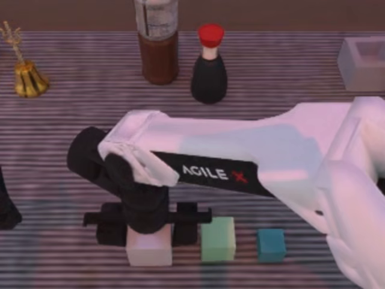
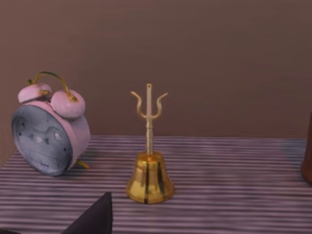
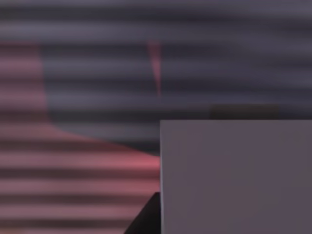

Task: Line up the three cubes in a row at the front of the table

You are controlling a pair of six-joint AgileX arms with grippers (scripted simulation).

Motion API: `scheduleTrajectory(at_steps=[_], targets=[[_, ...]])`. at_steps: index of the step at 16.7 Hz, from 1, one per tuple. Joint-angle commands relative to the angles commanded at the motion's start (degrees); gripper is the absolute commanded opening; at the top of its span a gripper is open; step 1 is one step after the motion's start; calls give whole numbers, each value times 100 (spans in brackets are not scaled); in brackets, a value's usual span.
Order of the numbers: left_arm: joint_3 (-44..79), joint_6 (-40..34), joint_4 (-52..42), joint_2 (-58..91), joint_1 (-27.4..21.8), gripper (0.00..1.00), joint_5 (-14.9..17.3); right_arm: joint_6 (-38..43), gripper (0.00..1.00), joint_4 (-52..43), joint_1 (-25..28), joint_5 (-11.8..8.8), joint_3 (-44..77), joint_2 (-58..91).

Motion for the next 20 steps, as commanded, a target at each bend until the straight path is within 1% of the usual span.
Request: scheduleTrajectory(at_steps=[3,4,14,20], targets=[[0,0,0,0,0,100,0,0,98,0,0,0,0,0],[0,0,0,0,0,100,0,0,100,0,0,0,0,0],[0,0,0,0,0,100,0,0,100,-99,0,3,98,-17],[0,0,0,0,0,100,0,4,100,-1279,40,-5,975,-272]])
